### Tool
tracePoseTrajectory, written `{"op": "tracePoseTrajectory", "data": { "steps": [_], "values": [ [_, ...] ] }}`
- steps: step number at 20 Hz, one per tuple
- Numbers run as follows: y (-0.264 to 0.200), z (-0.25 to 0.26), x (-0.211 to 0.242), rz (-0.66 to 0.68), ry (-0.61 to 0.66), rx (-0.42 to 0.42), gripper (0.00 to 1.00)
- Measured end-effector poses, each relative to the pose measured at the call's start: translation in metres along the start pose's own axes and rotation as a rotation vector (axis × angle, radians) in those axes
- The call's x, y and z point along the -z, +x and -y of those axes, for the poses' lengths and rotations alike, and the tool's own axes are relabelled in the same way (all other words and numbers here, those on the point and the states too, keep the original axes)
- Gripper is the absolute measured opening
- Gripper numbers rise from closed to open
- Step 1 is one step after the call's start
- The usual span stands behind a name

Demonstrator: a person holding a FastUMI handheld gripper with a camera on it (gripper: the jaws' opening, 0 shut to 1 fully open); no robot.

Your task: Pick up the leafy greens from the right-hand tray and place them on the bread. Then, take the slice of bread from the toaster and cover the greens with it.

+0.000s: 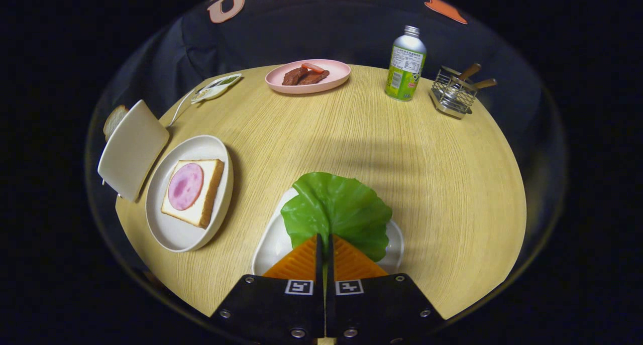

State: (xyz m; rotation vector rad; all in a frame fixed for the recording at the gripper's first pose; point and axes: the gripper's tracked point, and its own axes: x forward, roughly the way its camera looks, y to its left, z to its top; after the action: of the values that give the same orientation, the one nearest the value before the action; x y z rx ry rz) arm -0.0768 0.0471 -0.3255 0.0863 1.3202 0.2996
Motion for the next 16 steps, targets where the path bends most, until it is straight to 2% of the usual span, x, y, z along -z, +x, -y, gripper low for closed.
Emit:
{"op": "tracePoseTrajectory", "data": {
  "steps": [7,16],
  "values": [
    [-0.032,-0.024,-0.038,0.137,0.045,-0.07,0.02],
    [-0.056,-0.075,-0.077,0.227,-0.004,-0.177,0.02]
  ]
}}
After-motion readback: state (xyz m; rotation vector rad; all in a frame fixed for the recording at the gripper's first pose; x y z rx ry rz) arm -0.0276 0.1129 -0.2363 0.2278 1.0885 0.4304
